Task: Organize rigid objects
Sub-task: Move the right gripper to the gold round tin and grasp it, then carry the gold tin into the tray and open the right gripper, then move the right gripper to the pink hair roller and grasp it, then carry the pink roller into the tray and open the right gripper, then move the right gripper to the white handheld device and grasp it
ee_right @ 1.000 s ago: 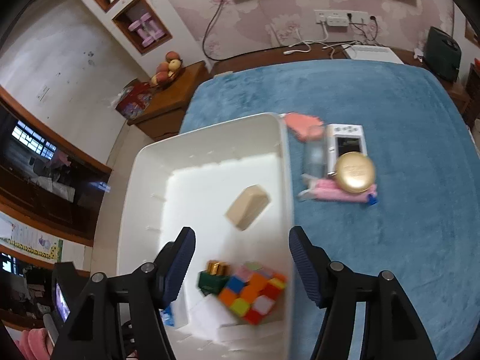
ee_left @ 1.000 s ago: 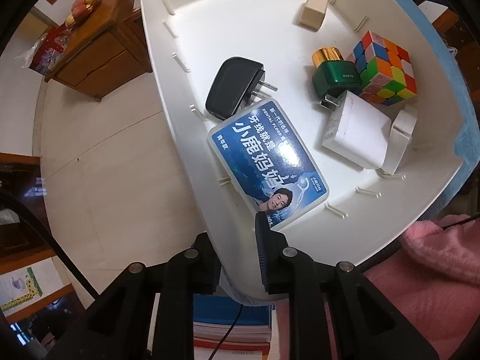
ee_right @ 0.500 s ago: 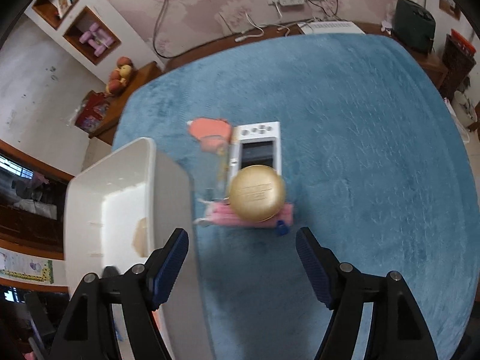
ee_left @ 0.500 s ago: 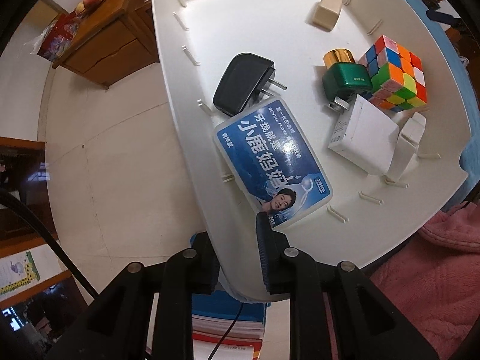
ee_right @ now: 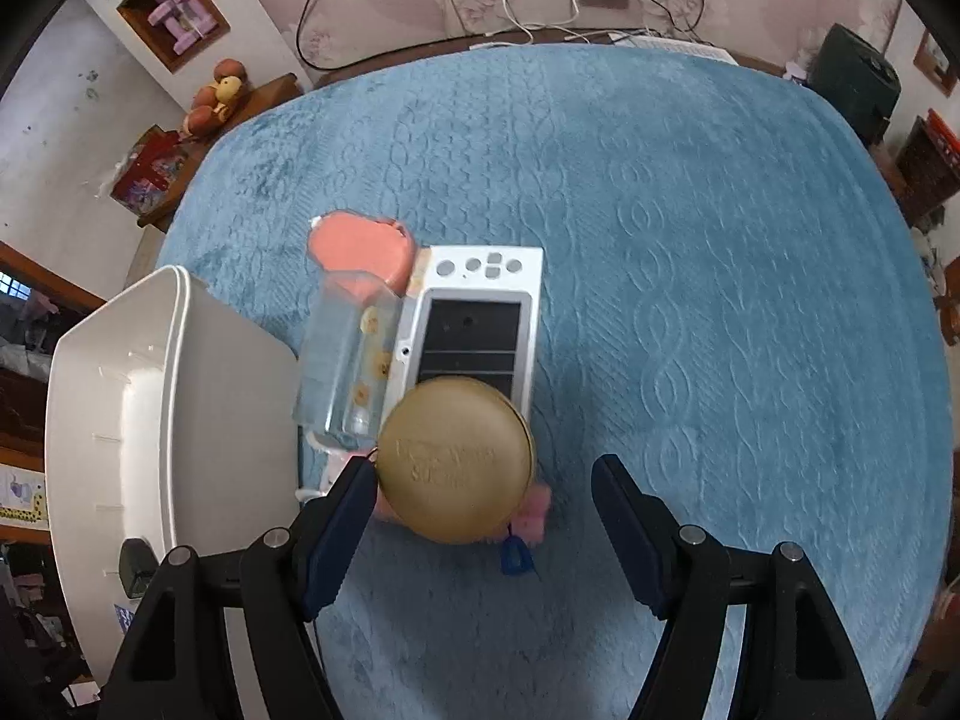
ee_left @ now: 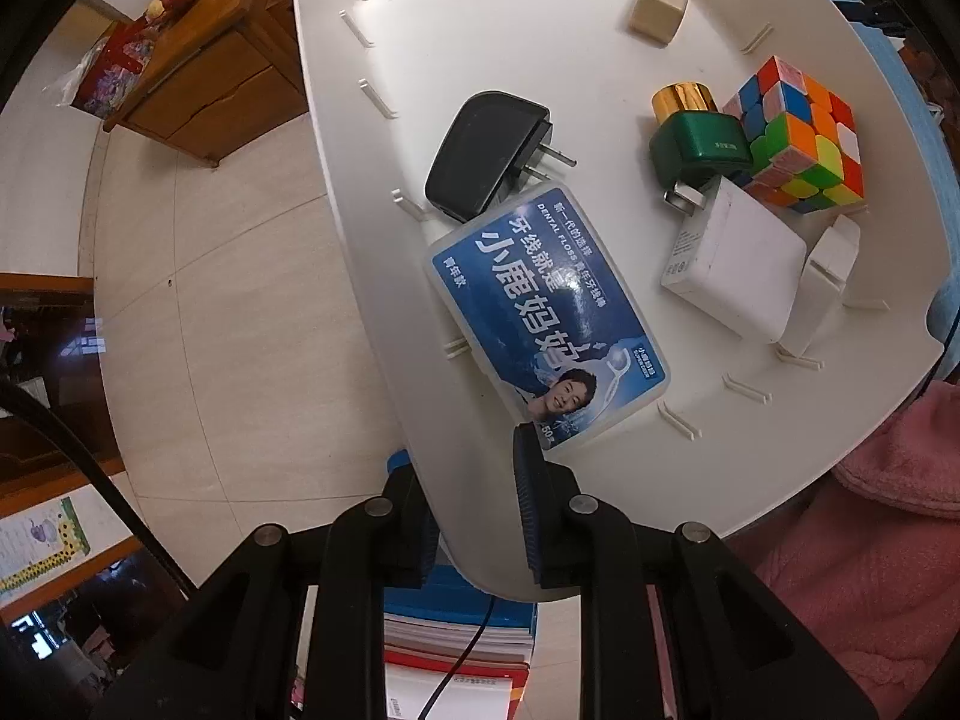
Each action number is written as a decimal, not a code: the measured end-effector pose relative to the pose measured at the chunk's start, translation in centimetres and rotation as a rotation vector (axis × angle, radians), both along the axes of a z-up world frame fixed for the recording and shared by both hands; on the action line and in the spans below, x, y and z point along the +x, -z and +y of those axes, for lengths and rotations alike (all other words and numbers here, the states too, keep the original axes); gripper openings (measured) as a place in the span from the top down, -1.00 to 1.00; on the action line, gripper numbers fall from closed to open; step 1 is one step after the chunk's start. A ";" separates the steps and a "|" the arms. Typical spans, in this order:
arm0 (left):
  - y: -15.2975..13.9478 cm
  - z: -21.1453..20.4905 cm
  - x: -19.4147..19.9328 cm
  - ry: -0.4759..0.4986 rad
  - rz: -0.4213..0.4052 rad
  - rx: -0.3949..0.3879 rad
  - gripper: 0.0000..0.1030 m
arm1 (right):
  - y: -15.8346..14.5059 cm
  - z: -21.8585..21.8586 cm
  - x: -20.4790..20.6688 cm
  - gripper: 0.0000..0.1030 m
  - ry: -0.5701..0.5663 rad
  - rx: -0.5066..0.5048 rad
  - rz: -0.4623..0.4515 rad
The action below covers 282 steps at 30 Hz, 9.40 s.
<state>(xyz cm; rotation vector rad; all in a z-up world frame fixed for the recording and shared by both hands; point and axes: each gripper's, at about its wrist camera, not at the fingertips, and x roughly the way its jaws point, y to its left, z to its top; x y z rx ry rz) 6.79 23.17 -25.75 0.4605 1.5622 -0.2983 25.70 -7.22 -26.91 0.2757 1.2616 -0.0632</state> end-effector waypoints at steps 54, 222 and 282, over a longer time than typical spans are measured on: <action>-0.5 1.2 -0.7 0.098 -0.031 -0.107 0.56 | -12.2 15.1 -11.8 -0.06 -0.149 0.087 -0.075; -0.7 1.0 -1.0 0.039 -0.103 -0.139 0.47 | -11.5 9.7 -8.4 -0.47 -0.111 0.056 -0.085; 1.2 -0.5 3.1 -0.083 -0.019 -0.041 0.39 | 2.6 0.7 3.3 -0.14 -0.134 -0.138 -0.145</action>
